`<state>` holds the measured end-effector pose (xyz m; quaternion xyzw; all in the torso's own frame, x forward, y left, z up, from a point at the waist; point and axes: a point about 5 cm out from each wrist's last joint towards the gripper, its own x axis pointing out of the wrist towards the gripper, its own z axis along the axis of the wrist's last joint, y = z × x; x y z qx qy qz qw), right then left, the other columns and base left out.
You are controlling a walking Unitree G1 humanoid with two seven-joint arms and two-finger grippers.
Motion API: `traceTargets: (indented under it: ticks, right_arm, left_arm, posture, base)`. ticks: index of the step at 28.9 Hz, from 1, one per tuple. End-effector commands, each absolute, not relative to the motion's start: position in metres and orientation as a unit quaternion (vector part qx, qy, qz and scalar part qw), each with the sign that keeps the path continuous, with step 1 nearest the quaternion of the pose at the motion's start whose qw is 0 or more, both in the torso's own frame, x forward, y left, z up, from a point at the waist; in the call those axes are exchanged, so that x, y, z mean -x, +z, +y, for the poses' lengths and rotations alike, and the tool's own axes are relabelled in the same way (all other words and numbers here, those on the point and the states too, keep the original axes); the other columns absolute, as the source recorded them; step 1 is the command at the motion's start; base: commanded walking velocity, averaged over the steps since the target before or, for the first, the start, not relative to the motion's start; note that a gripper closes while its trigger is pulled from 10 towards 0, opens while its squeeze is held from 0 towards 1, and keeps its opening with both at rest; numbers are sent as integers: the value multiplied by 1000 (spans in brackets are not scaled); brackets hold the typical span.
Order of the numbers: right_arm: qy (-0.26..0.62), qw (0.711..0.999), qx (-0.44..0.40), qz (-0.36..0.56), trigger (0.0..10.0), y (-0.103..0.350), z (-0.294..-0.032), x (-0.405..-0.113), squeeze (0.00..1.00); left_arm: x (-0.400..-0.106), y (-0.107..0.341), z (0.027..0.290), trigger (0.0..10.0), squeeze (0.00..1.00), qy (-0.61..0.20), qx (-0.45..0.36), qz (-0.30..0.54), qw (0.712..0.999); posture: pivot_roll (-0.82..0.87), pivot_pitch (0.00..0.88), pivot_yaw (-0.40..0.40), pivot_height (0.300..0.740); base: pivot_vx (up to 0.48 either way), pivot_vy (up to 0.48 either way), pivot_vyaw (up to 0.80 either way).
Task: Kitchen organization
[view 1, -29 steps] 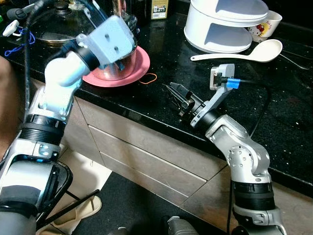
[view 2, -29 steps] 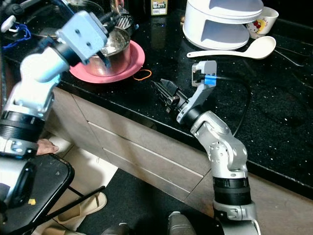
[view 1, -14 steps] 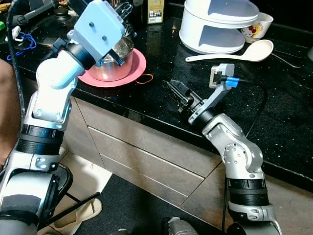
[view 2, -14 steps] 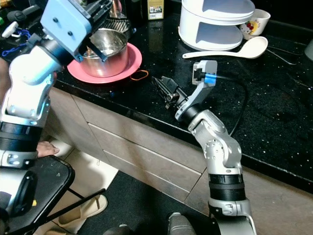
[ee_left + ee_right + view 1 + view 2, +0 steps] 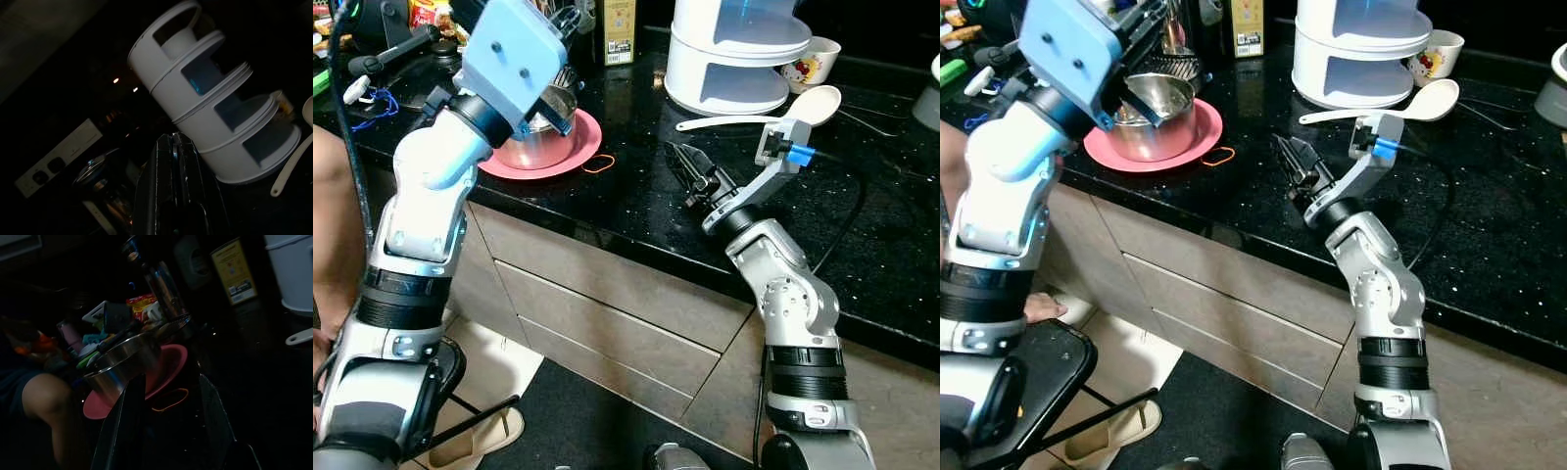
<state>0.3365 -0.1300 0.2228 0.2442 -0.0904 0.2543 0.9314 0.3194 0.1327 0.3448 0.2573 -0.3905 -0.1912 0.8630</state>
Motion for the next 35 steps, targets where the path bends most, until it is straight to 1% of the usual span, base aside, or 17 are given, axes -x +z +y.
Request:
traceTargets:
  ticks: [1, 4, 5, 6, 7, 8, 11, 12, 13, 14, 15, 17, 18, 24, 34, 35]
  right_arm:
    - [247, 932, -248, -96, 10000, 224, -131, -339, 0]
    - [236, 935, -246, -98, 10000, 224, -134, -341, 0]
    - [207, 946, -232, -96, 10000, 220, -140, -345, 0]
    - [207, 946, -232, -96, 10000, 220, -140, -345, 0]
    - [196, 949, -227, -94, 10000, 217, -143, -346, 0]
    - [186, 952, -225, -93, 10000, 215, -146, -347, 0]
    - [177, 954, -224, -94, 10000, 212, -151, -348, 0]
    - [176, 954, -223, -95, 10000, 211, -153, -348, 0]
    - [176, 954, -220, -100, 10000, 212, -154, -348, 0]
    - [176, 954, -220, -100, 10000, 212, -154, -348, 0]
    - [176, 954, -218, -103, 10000, 212, -154, -349, 0]
    - [176, 954, -218, -103, 10000, 212, -154, -349, 0]
    - [175, 955, -215, -106, 10000, 212, -155, -349, 0]
    - [163, 956, -217, -110, 10000, 207, -158, -350, 0]
    - [163, 957, -215, -109, 10000, 205, -156, -353, 0]
    - [164, 957, -213, -110, 10000, 206, -156, -353, 0]
  left_arm:
    - [-318, 343, 133, 0, 0, -192, -249, -386, 867]
    - [-318, 338, 130, 0, 0, -203, -239, -378, 871]
    - [-317, 329, 124, 1608, 0, -218, -224, -365, 877]
    - [-317, 329, 124, 1608, 0, -218, -224, -365, 877]
    - [-316, 324, 122, 2471, 0, -223, -220, -360, 879]
    - [-315, 318, 119, 4314, 0, -227, -217, -353, 881]
    - [-313, 311, 114, 4392, 0, -231, -213, -345, 885]
    - [-311, 309, 112, 4627, 0, -232, -212, -342, 886]
    - [-310, 306, 110, 6784, 0, -231, -210, -340, 887]
    - [-310, 306, 110, 6784, 0, -231, -210, -340, 887]
    - [-309, 304, 108, 9216, 0, -232, -208, -338, 888]
    - [-309, 304, 108, 9216, 0, -232, -208, -338, 888]
    - [-307, 302, 107, 10000, 0, -231, -206, -337, 889]
    - [-301, 289, 100, 10000, 0, -233, -217, -327, 890]
    - [-297, 283, 89, 10000, 0, -243, -223, -322, 888]
    - [-297, 282, 88, 10000, 0, -244, -224, -321, 887]
  posture:
    - [-92, 43, -7, 732]
    - [-87, 40, -6, 732]
    - [-87, 38, -6, 732]
    - [-87, 38, -6, 732]
    - [-87, 38, -5, 732]
    - [-85, 38, -7, 732]
    - [-82, 37, -10, 732]
    - [-82, 37, -10, 732]
    - [-82, 37, -10, 732]
    - [-82, 37, -10, 732]
    - [-84, 35, -11, 732]
    - [-84, 35, -11, 732]
    - [-84, 33, -10, 732]
    - [-80, 29, -9, 732]
    - [-81, 23, -11, 732]
    - [-83, 17, -10, 732]
  base:
    - [0, 0, 0]
    - [0, 0, 0]
    - [0, 0, 0]
    - [0, 0, 0]
    - [0, 0, 0]
    - [0, 0, 0]
    - [0, 0, 0]
    - [0, 0, 0]
    - [0, 0, 0]
    - [0, 0, 0]
    - [0, 0, 0]
    - [0, 0, 0]
    - [0, 0, 0]
    - [0, 0, 0]
    - [0, 0, 0]
    - [0, 0, -625]
